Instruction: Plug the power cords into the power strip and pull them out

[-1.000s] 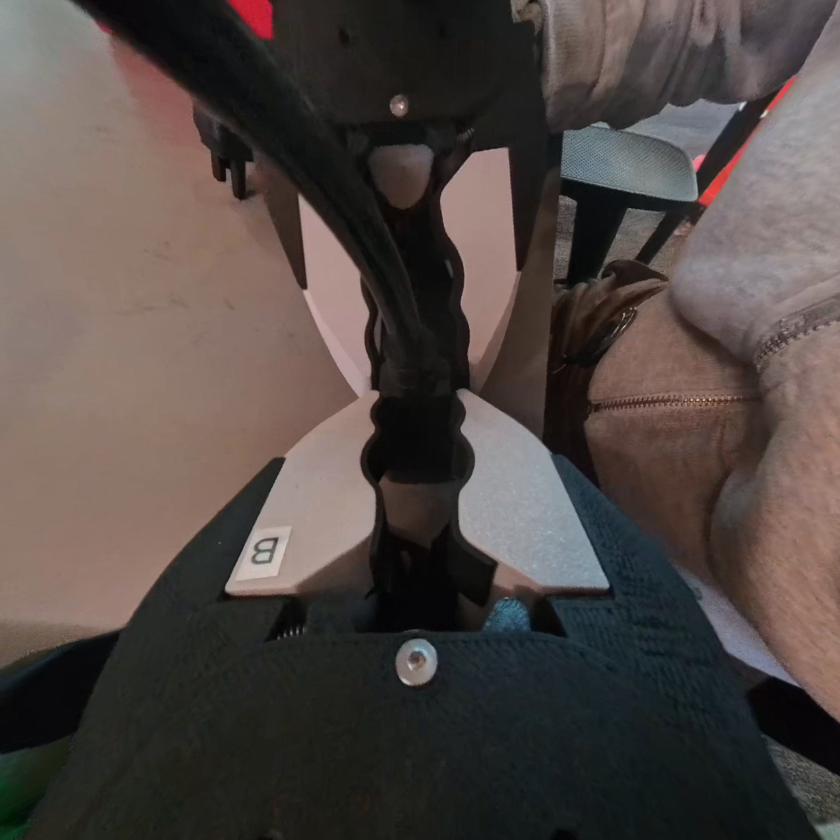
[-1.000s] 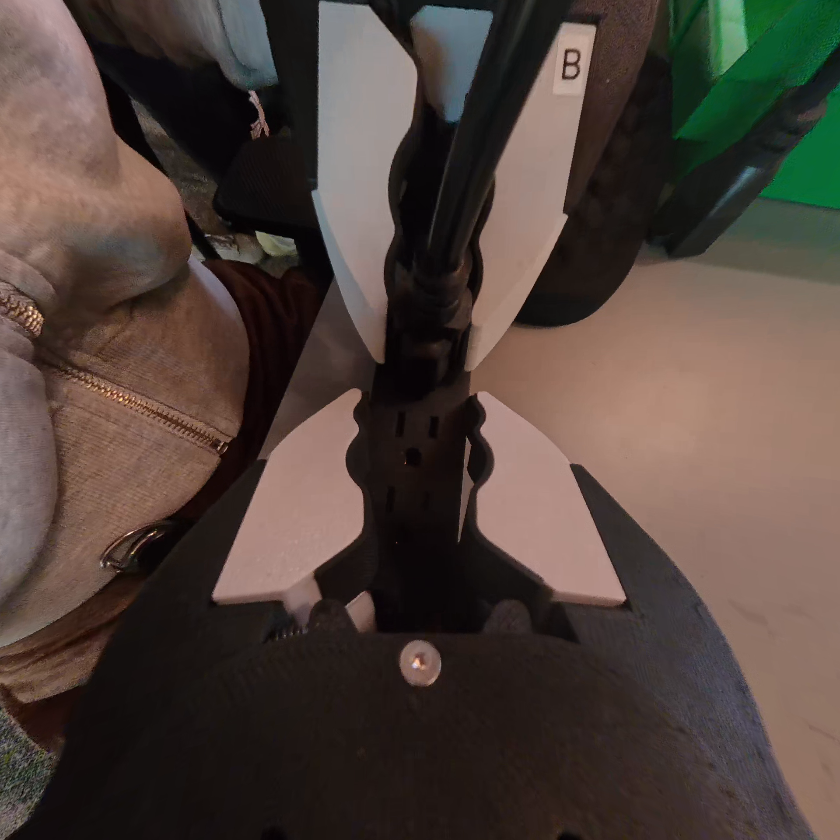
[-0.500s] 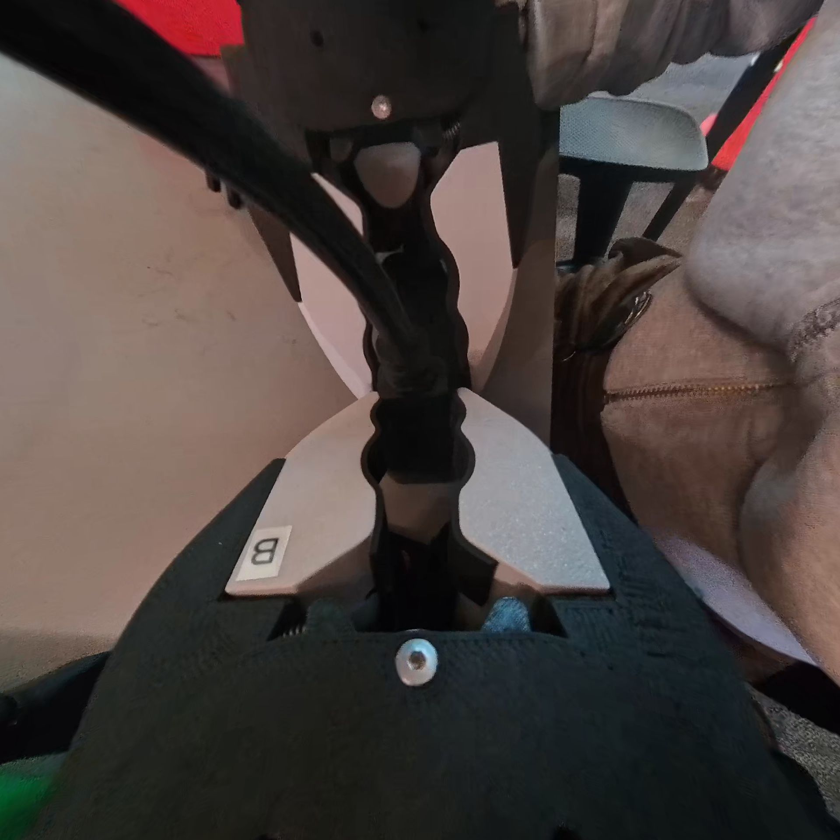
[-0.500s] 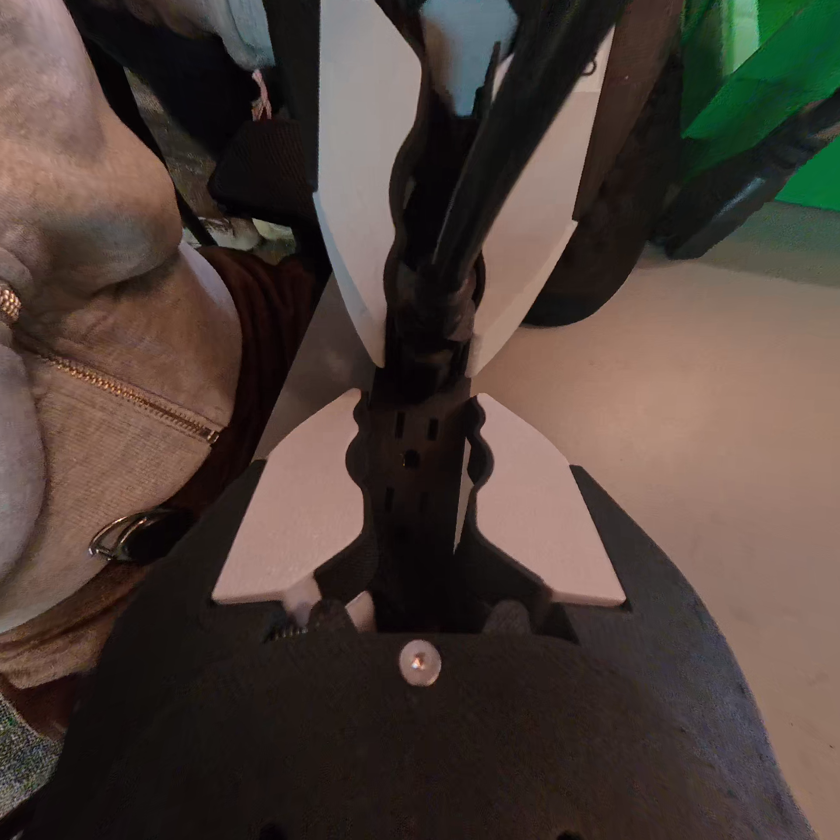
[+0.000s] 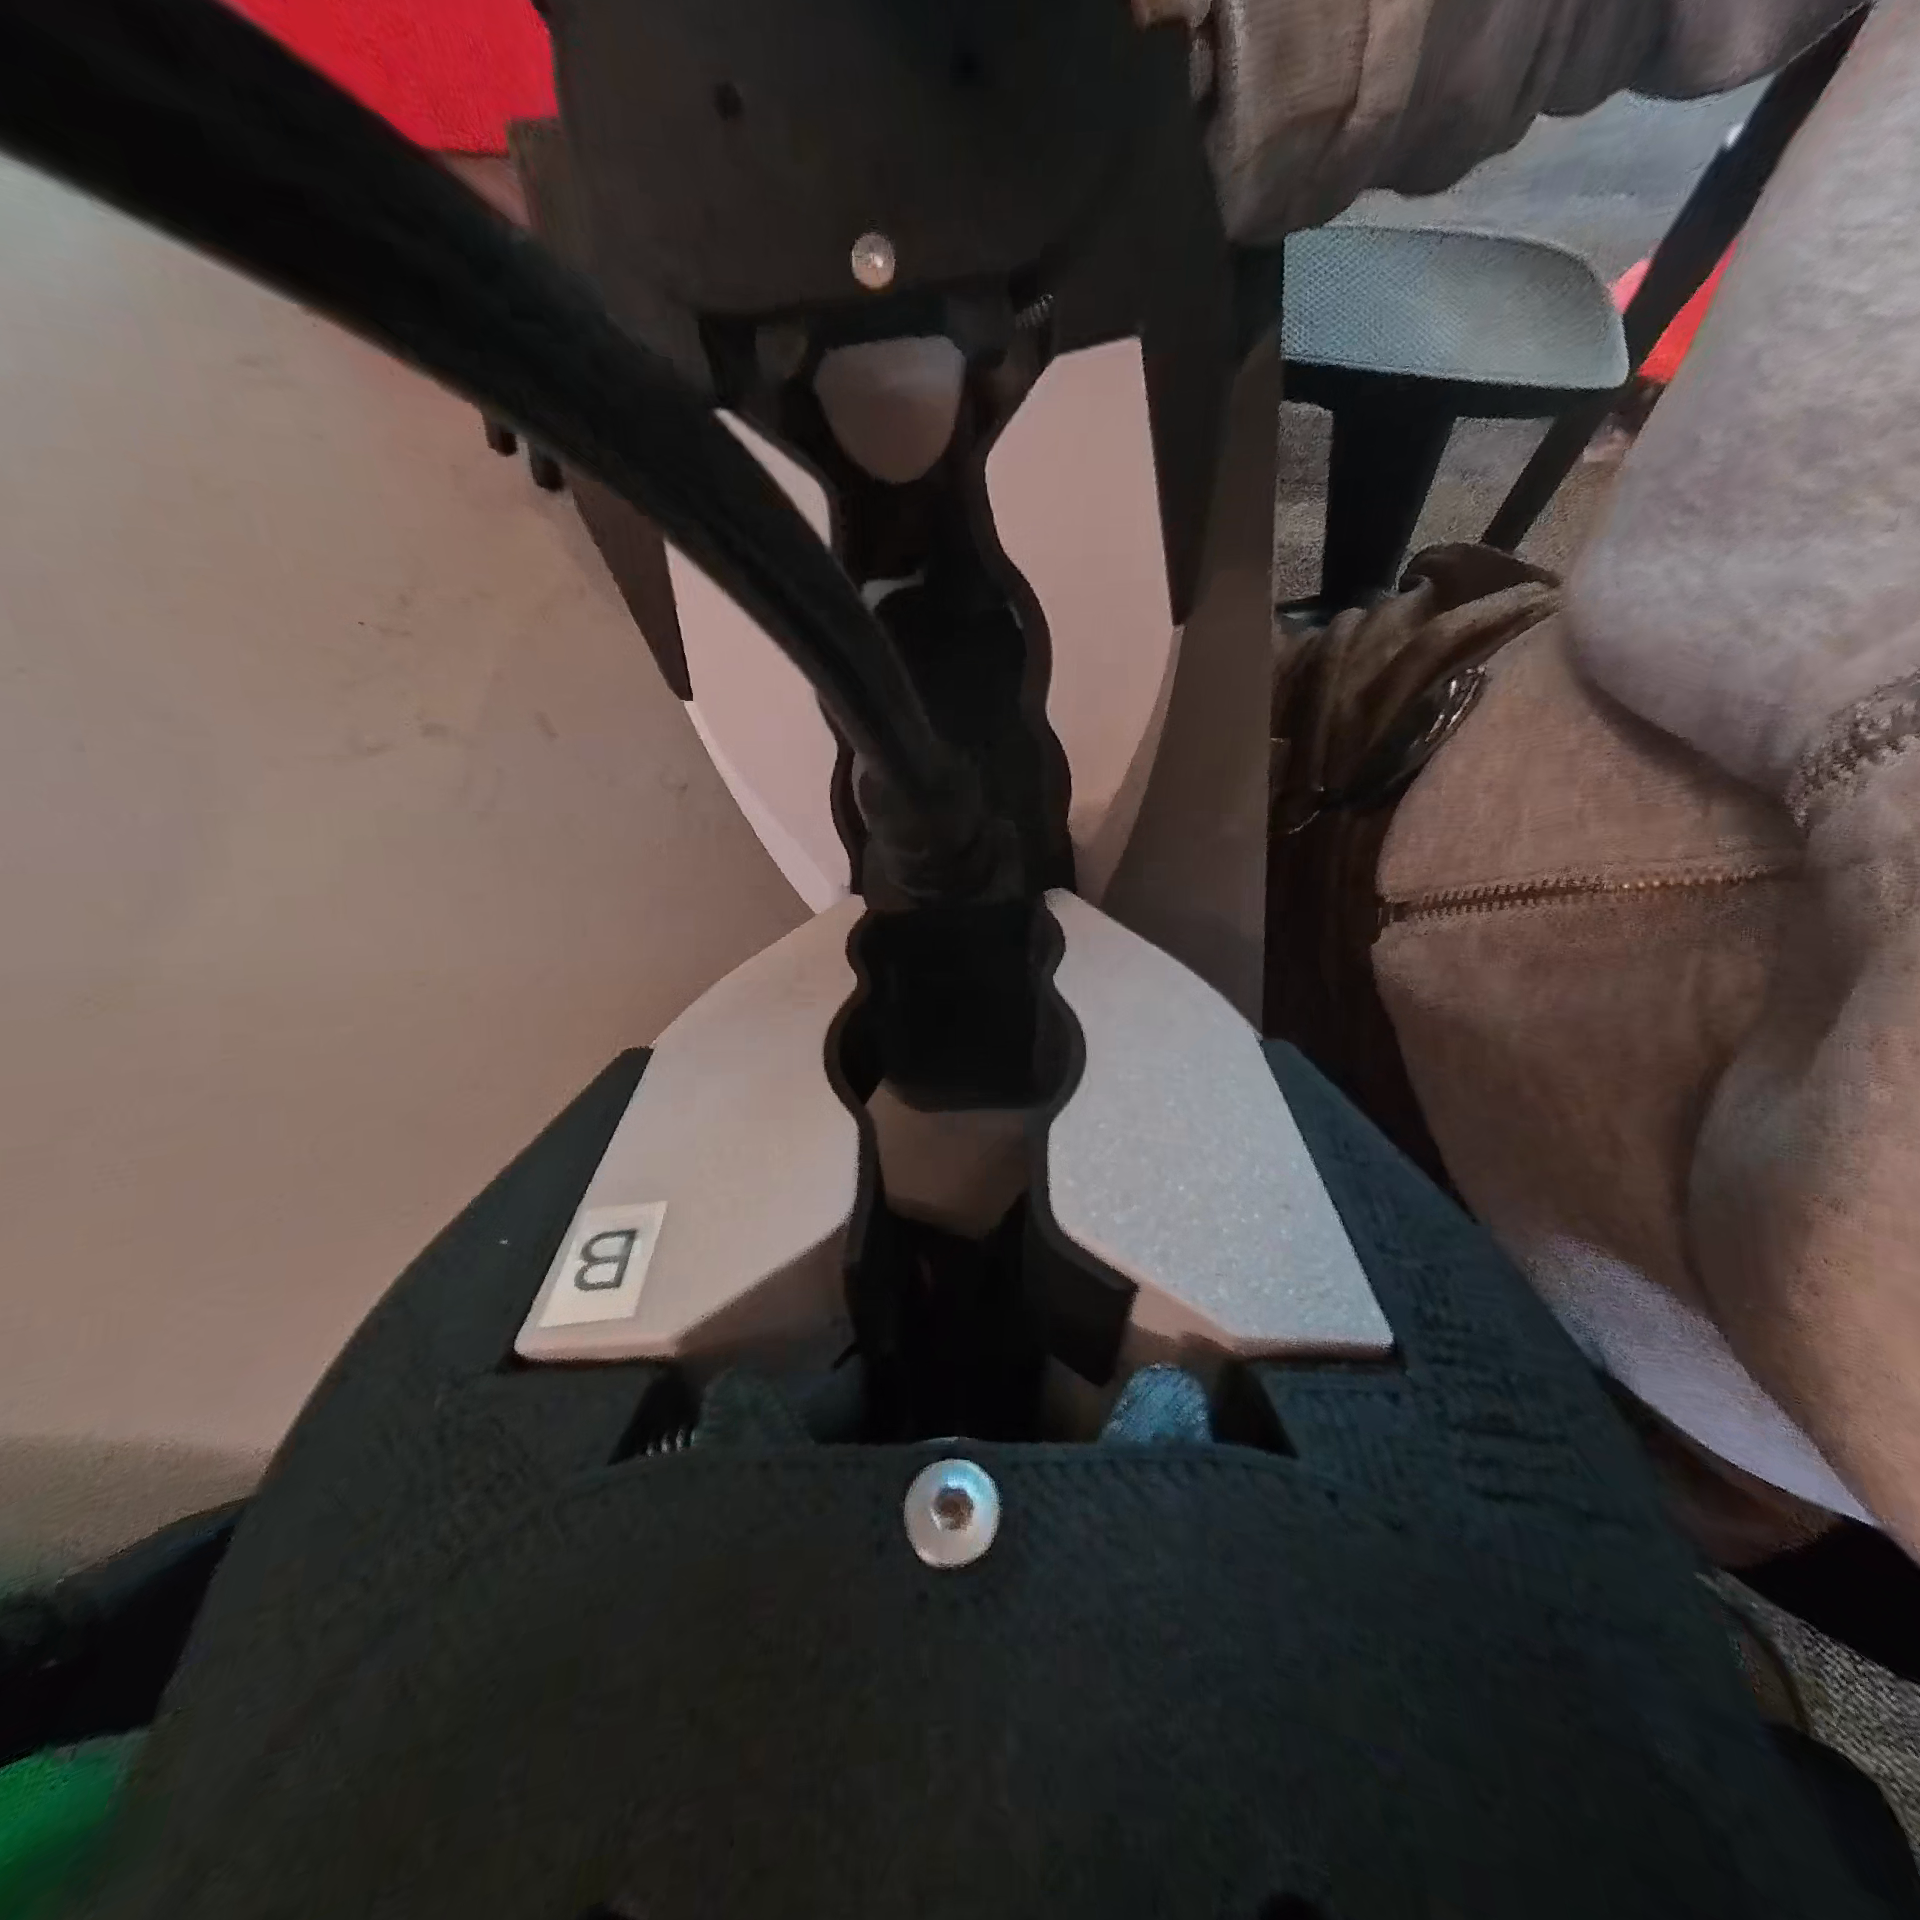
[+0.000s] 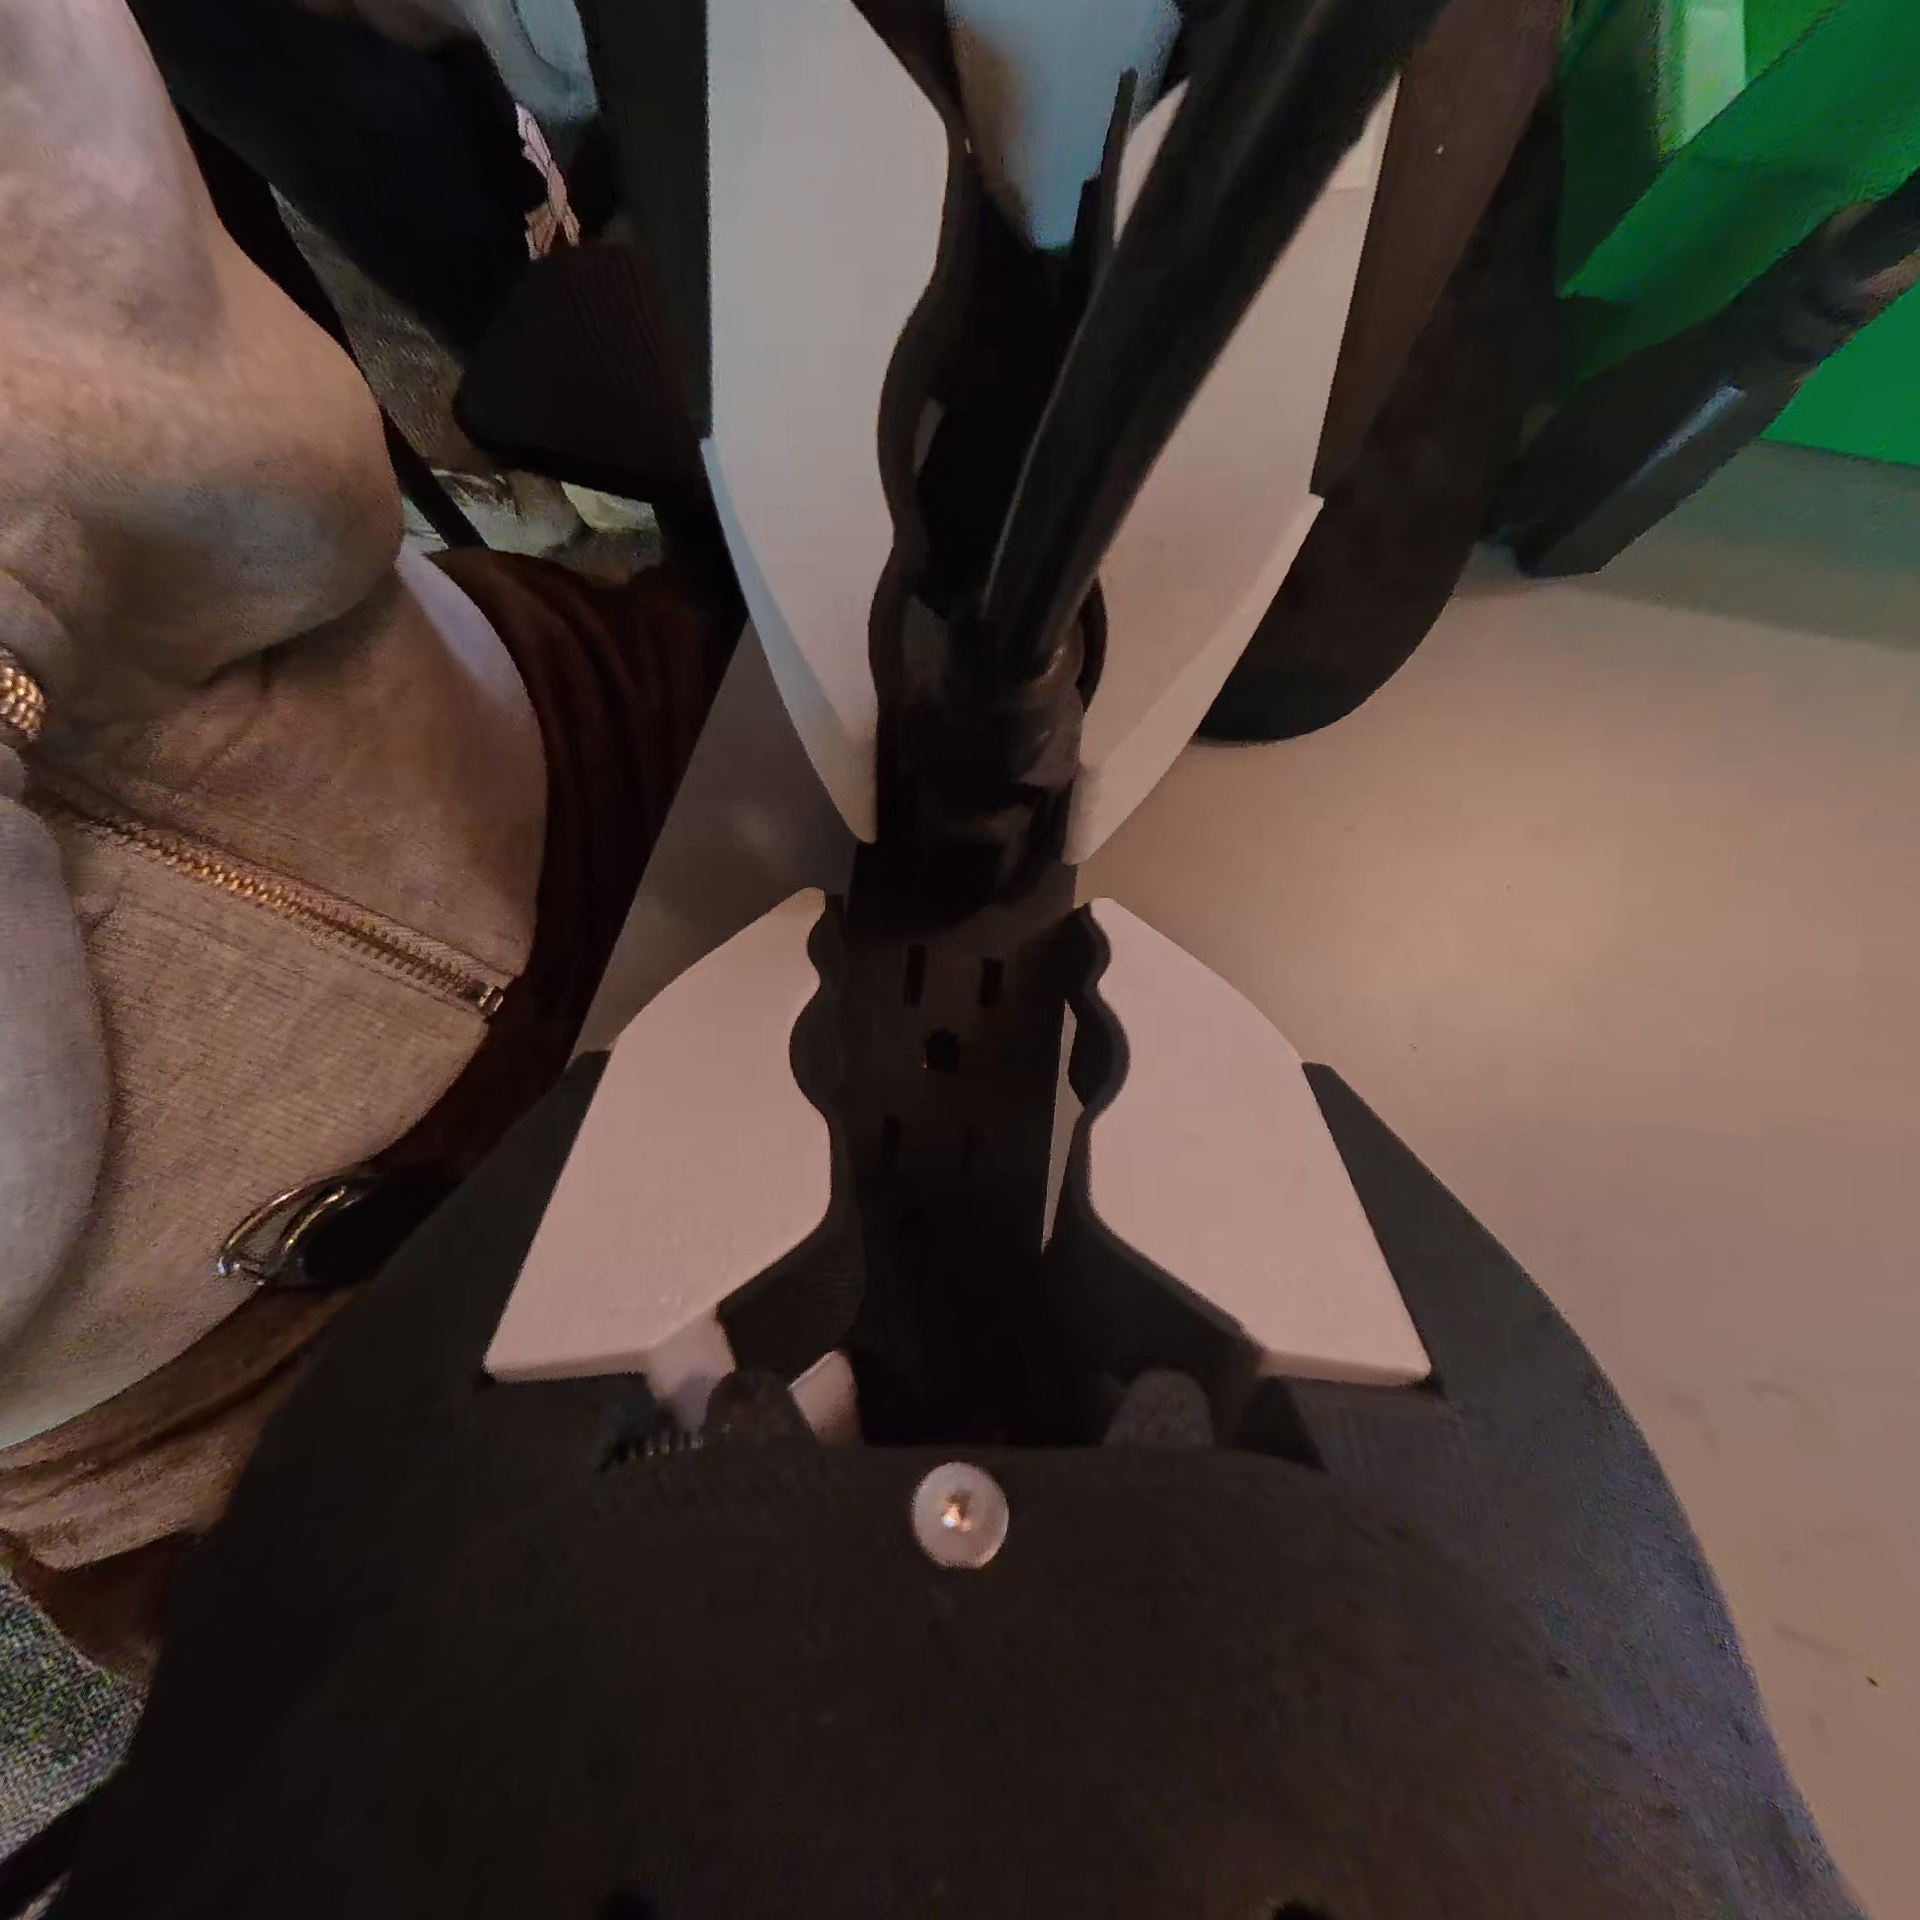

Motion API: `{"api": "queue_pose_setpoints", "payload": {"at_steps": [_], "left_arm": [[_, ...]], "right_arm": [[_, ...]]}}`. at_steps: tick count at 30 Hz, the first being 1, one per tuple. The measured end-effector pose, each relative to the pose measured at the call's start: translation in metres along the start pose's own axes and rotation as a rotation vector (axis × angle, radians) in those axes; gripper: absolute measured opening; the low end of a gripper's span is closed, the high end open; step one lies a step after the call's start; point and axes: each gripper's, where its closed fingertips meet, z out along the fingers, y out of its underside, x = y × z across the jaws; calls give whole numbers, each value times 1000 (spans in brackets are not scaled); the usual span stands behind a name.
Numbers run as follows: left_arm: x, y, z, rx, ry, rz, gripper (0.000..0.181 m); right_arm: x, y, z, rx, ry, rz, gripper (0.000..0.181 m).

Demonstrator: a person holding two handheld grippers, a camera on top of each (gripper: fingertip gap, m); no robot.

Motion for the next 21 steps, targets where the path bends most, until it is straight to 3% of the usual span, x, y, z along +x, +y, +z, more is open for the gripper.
{"api": "queue_pose_setpoints", "payload": {"at_steps": [7,12,18,21], "left_arm": [[-3,-1,-8,102,3,-77,24],[-2,0,-2,10,-10,-14,24],[-4,0,-11,97,29,-106,24],[-3,3,-6,50,25,-79,24]], "right_arm": [[2,-5,0,87,6,23,44],[2,-2,1,30,1,-1,43],[2,-7,1,103,7,40,45],[2,-4,3,62,4,21,43]]}}
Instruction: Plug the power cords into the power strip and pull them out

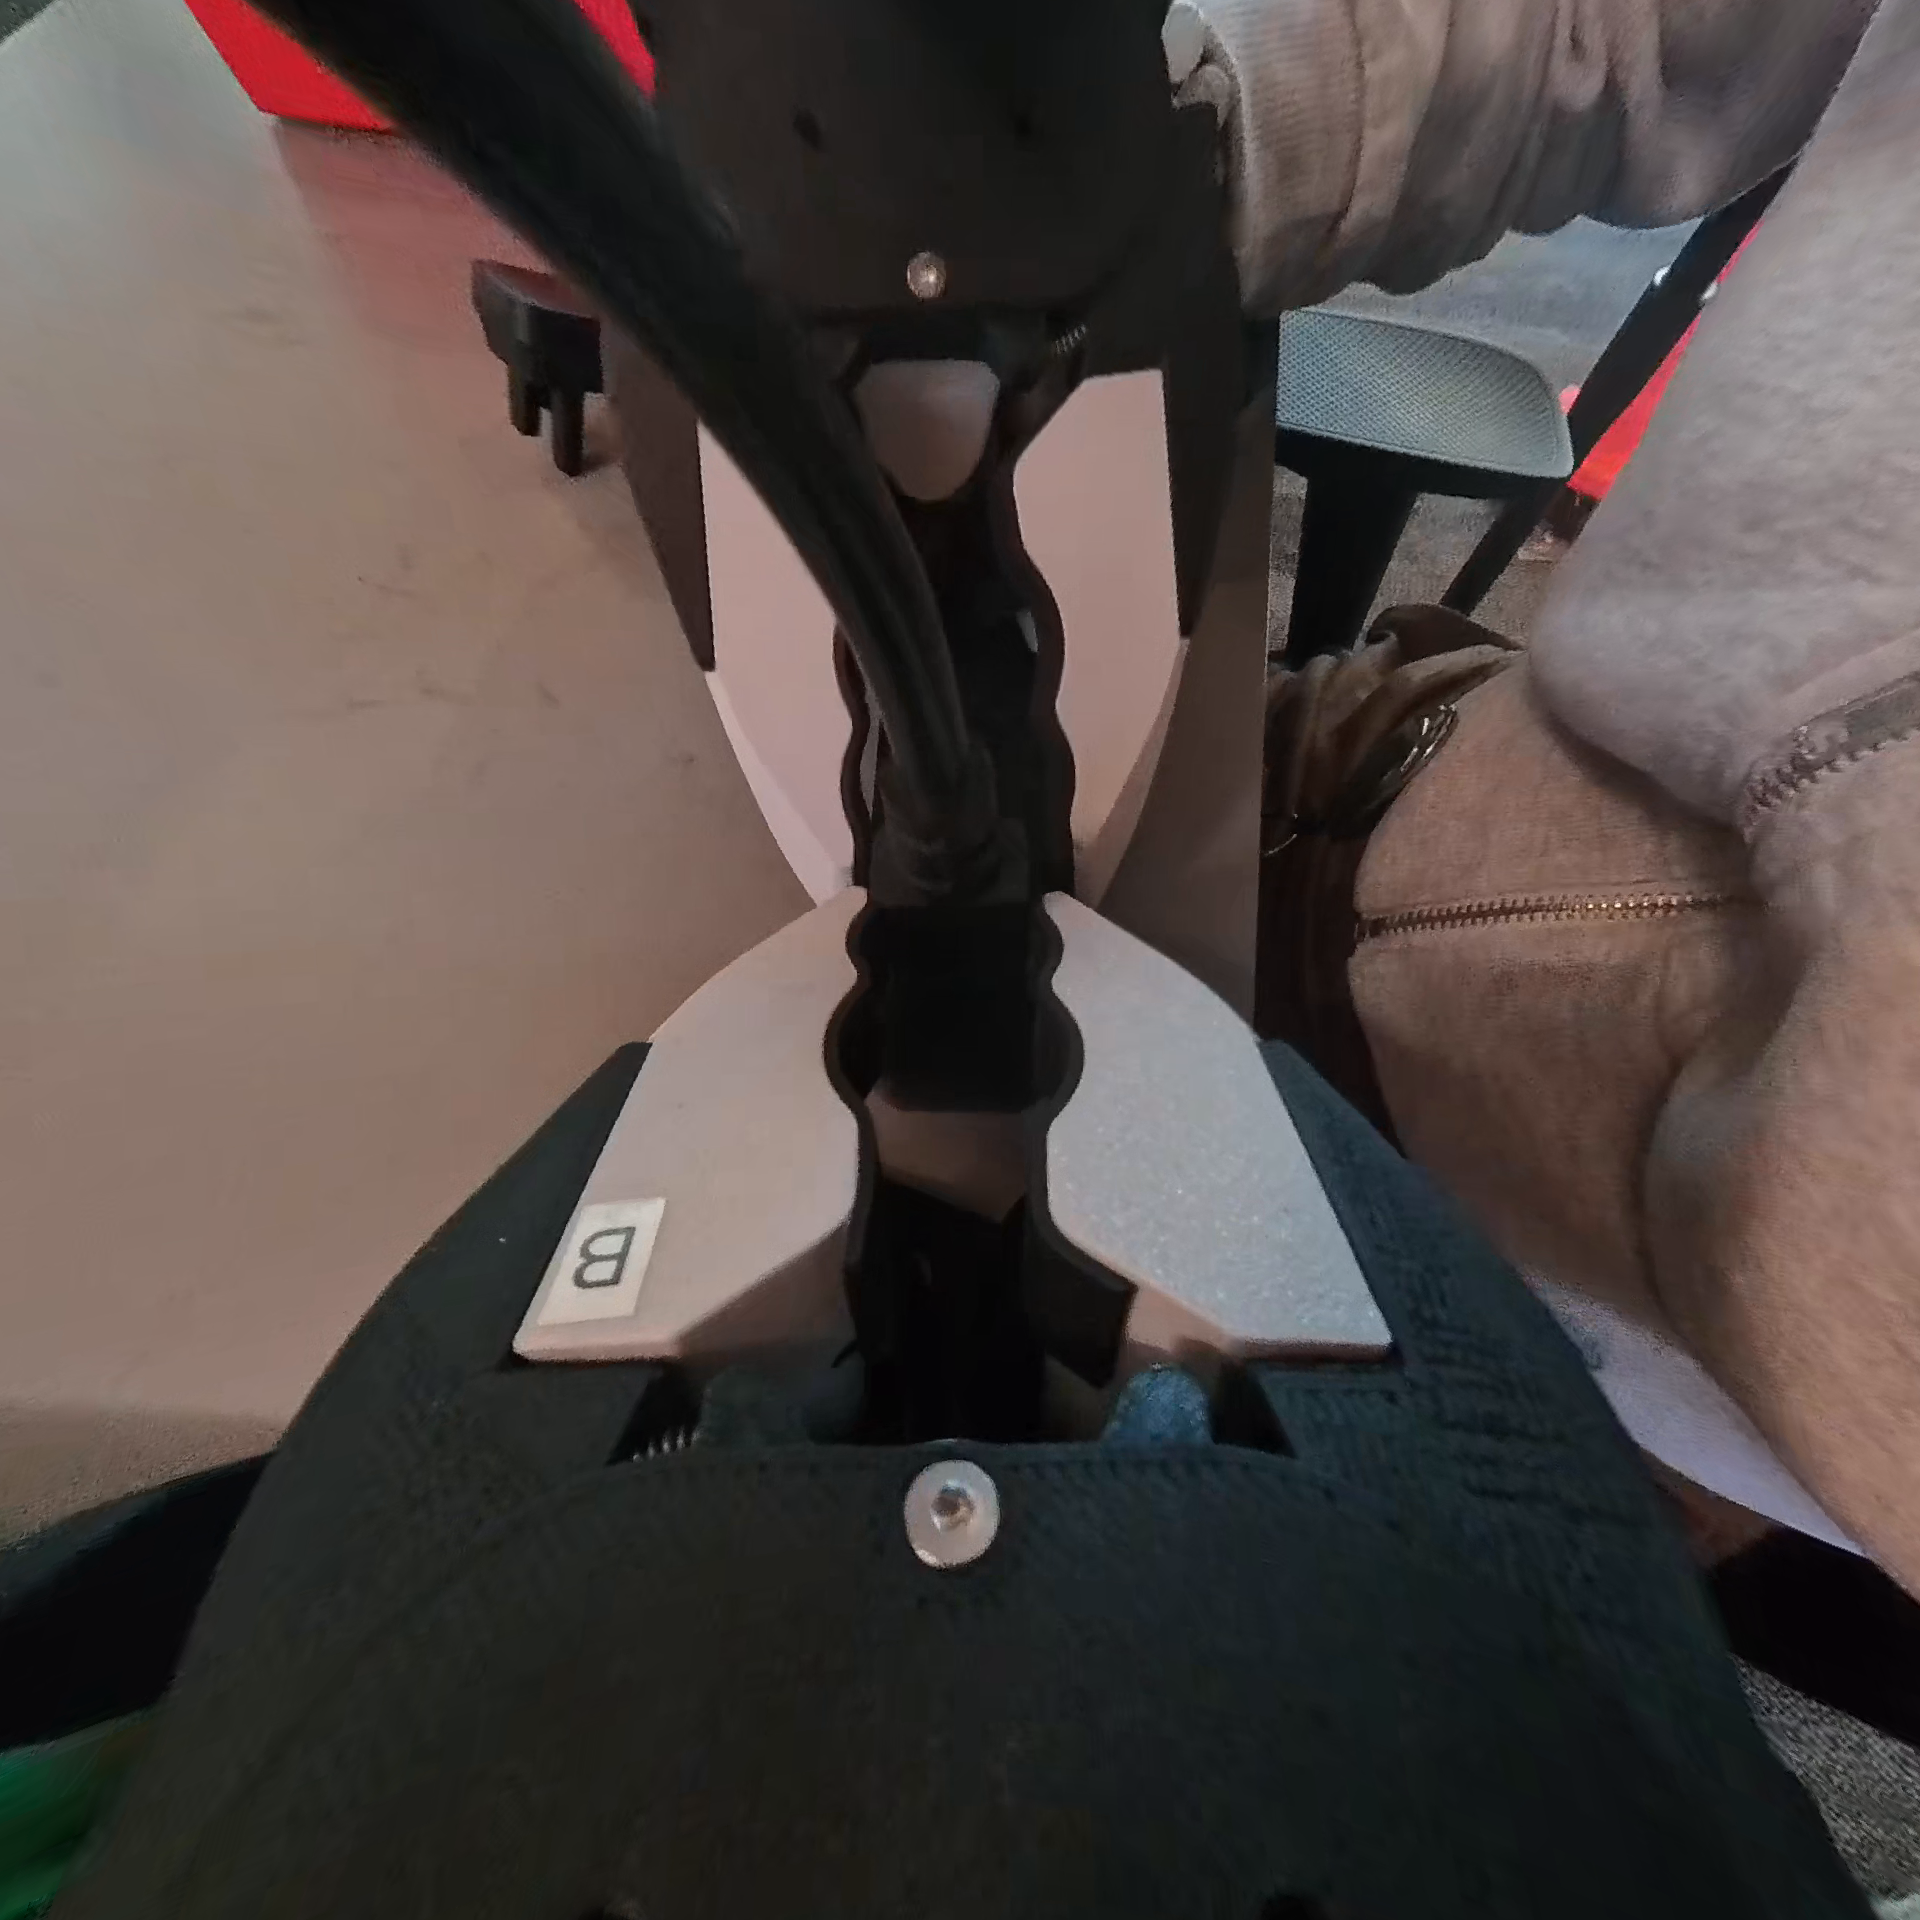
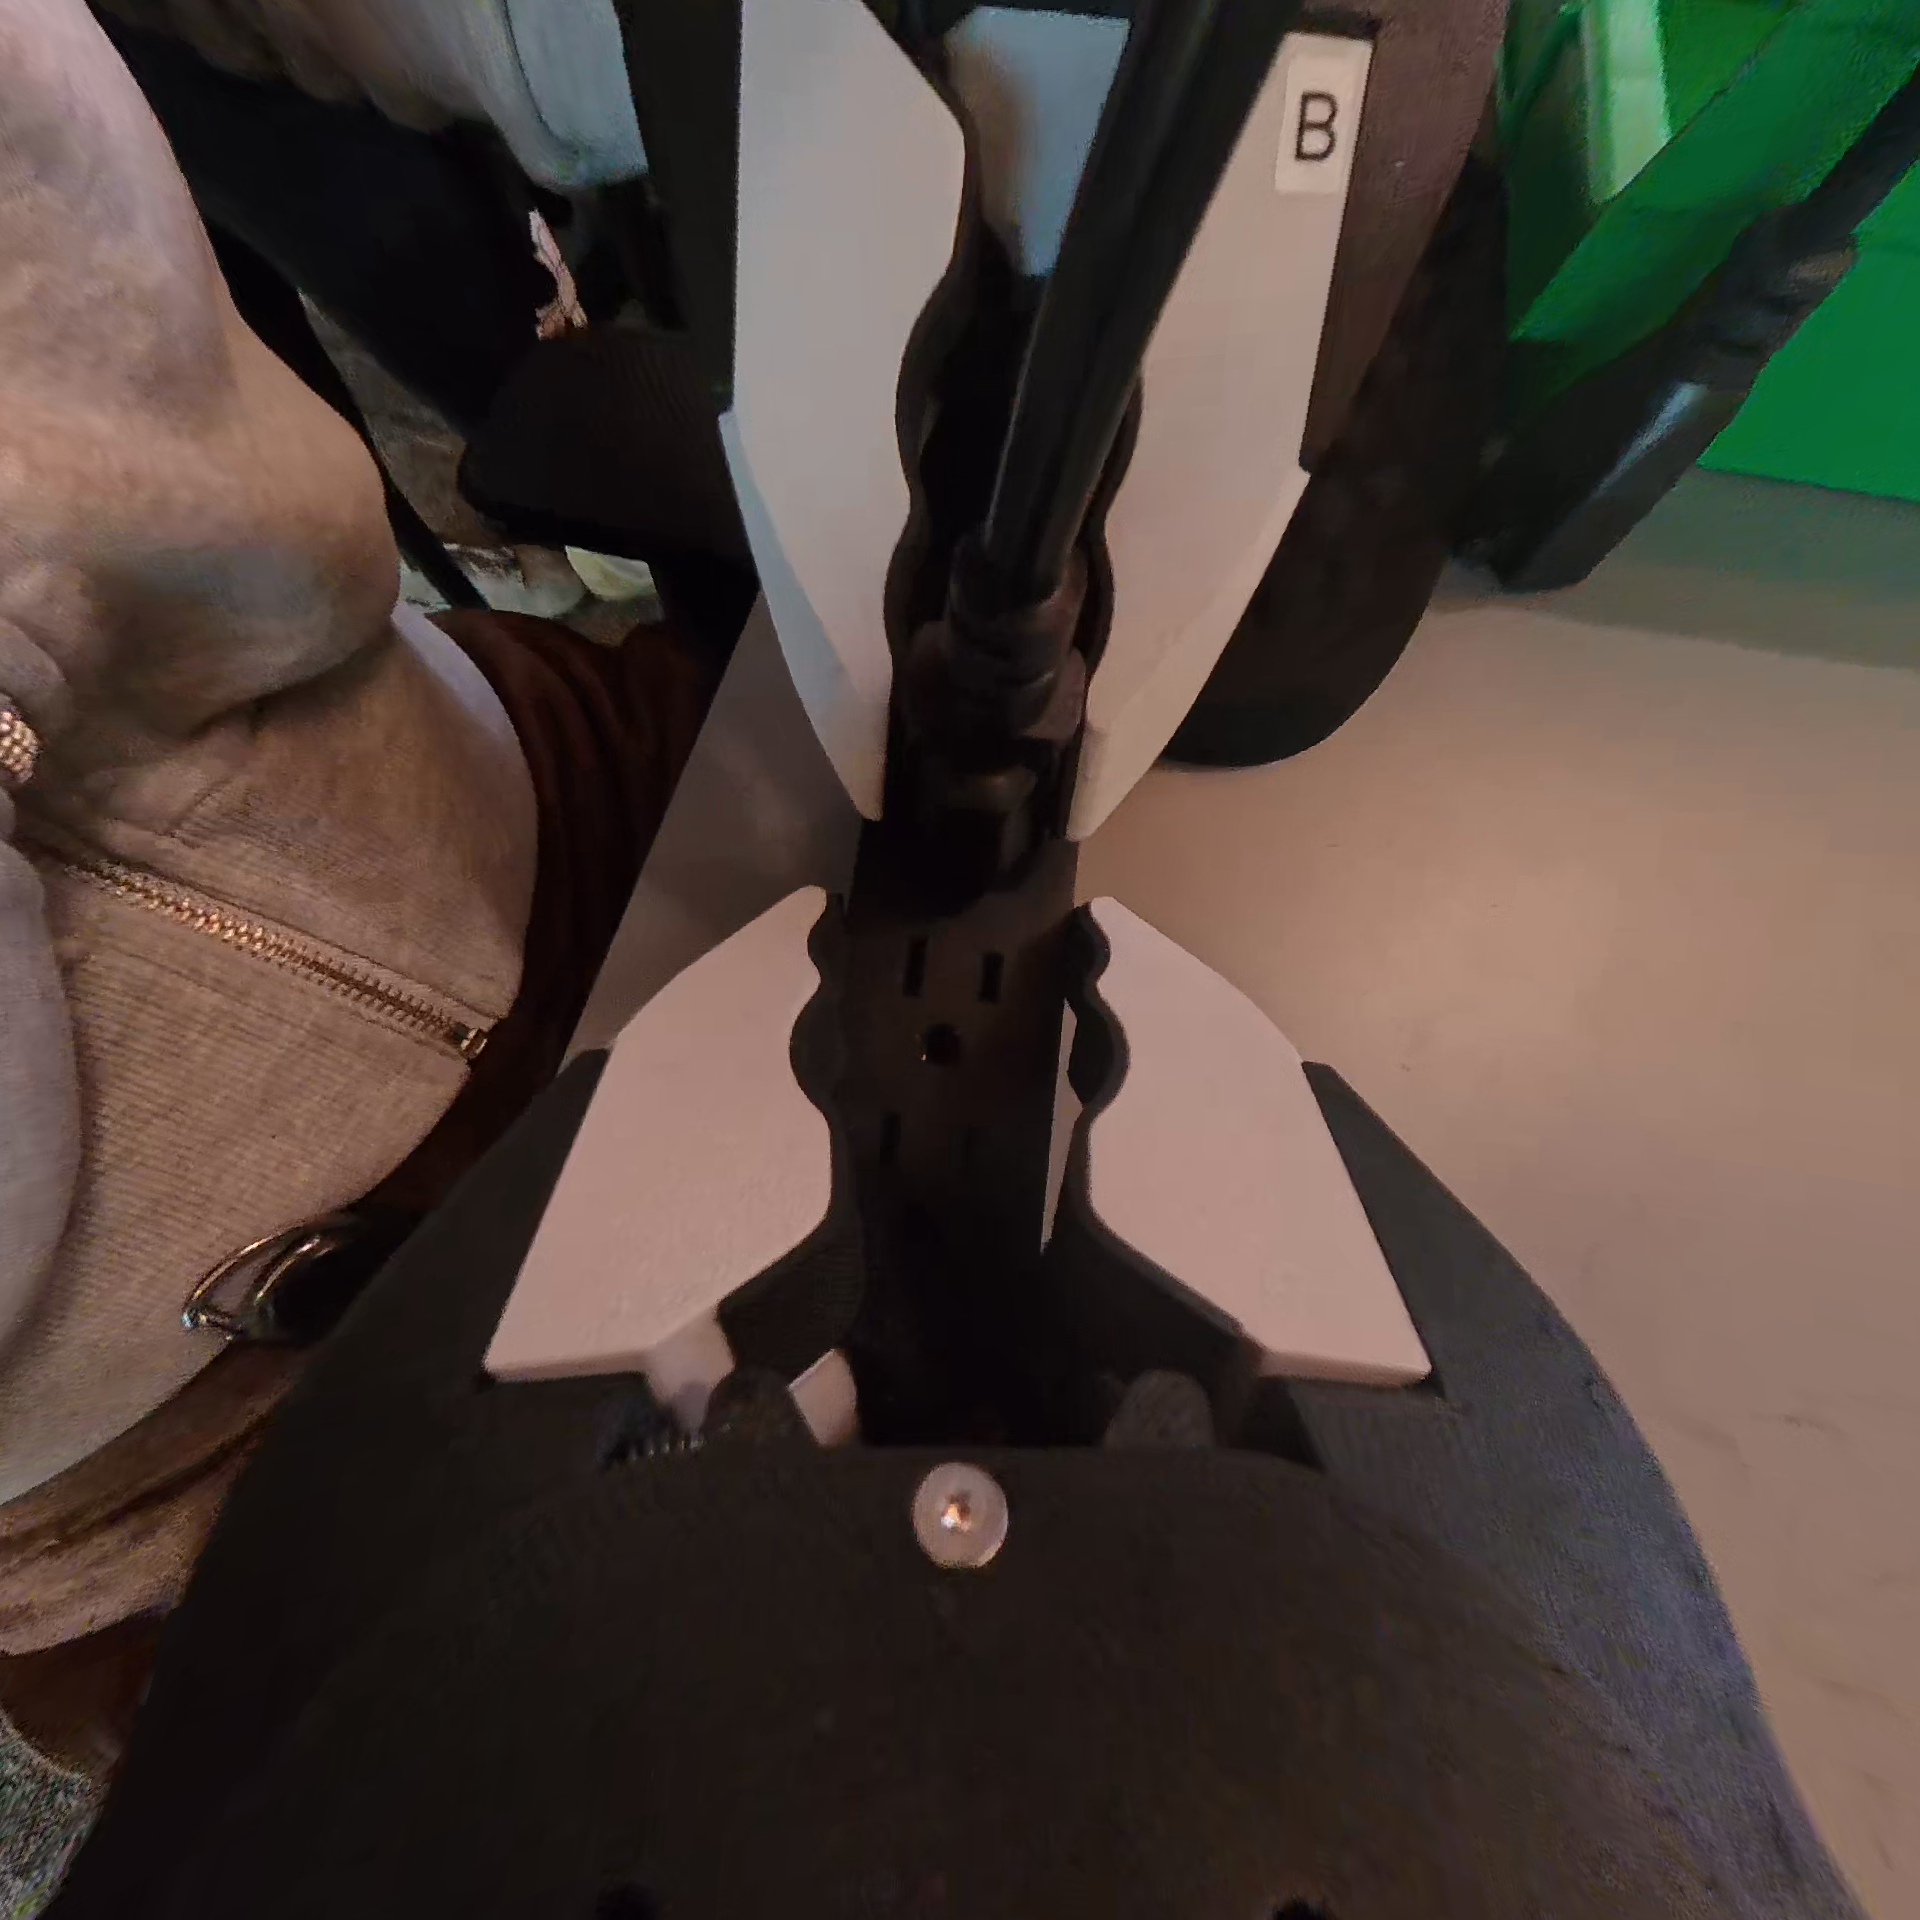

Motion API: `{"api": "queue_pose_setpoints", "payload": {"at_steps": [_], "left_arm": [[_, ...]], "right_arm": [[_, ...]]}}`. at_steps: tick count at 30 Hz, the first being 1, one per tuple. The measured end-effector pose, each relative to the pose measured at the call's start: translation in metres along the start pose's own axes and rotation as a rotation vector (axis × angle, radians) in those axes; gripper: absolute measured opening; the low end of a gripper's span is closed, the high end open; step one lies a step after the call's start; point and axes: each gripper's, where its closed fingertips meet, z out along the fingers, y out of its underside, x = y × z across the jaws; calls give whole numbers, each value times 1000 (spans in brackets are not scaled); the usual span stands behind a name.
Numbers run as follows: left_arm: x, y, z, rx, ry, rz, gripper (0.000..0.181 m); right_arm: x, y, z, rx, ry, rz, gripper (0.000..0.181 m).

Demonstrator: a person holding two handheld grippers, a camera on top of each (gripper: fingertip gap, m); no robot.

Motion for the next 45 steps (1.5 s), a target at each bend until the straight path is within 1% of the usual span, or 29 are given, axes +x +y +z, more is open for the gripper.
{"api": "queue_pose_setpoints", "payload": {"at_steps": [3,6,8,13,14,17,18,21,23,24,25,27,28,29,30,31,32,33,34,35,37,38,40,42,43,44,45], "left_arm": [[2,0,0,-22,-15,58,25],[1,0,-4,26,-15,28,24],[0,1,-4,30,-12,24,25],[2,-1,1,-52,-39,110,25],[2,-1,0,-58,-34,100,25],[-1,0,-4,10,6,4,24],[-2,0,-4,13,13,-8,24],[0,-1,-1,-17,-5,43,24],[5,-4,2,-78,-36,143,24],[5,-3,2,-100,-42,143,24],[4,-2,1,-85,-31,99,24],[-3,-4,-5,30,-1,-23,25],[-17,-19,-22,153,-48,-95,25],[-36,-30,-52,271,-131,-108,24],[-46,-32,-72,296,-174,-143,24],[-37,-22,-66,185,-164,-109,25],[-19,-11,-47,55,-122,-35,25],[-1,-5,-29,-21,-79,35,25],[5,-6,-20,-47,-87,77,25],[1,-12,-20,-32,-110,80,25],[-13,-19,-28,29,-137,20,25],[-20,-19,-32,36,-163,-2,25],[-23,-18,-33,44,-180,-8,25],[-21,-20,-32,55,-186,-1,25],[-21,-19,-30,46,-190,3,25],[-22,-17,-29,31,-201,11,25],[-23,-17,-27,22,-213,23,25]], "right_arm": [[-2,-1,1,0,-23,-3,43],[-1,-2,1,29,-3,9,44],[0,-2,1,30,-10,16,44],[-2,0,0,13,-39,3,43],[-2,0,0,17,-32,5,43],[1,-1,0,26,4,17,44],[2,0,0,21,6,16,44],[0,1,0,10,-3,3,43],[-3,1,-1,-10,-22,-10,43],[-4,1,-1,-2,-22,-4,43],[-3,1,-1,7,-14,5,43],[2,2,-1,0,19,10,44],[0,4,-3,-5,0,12,44],[-2,6,-5,-1,-17,14,43],[-2,5,-6,8,-13,17,43],[-1,4,-4,7,-10,17,43],[1,1,-1,-2,-7,14,43],[3,0,1,-7,-9,10,43],[3,-1,1,-2,-16,11,43],[4,0,0,15,-23,21,43],[7,2,-4,32,-14,31,43],[9,2,-6,40,-2,20,43],[11,-8,-12,111,23,-2,58],[15,-28,-23,241,43,-2,63],[15,-43,-31,344,40,14,61],[16,-57,-41,441,34,35,55],[19,-66,-49,512,39,54,53]]}}
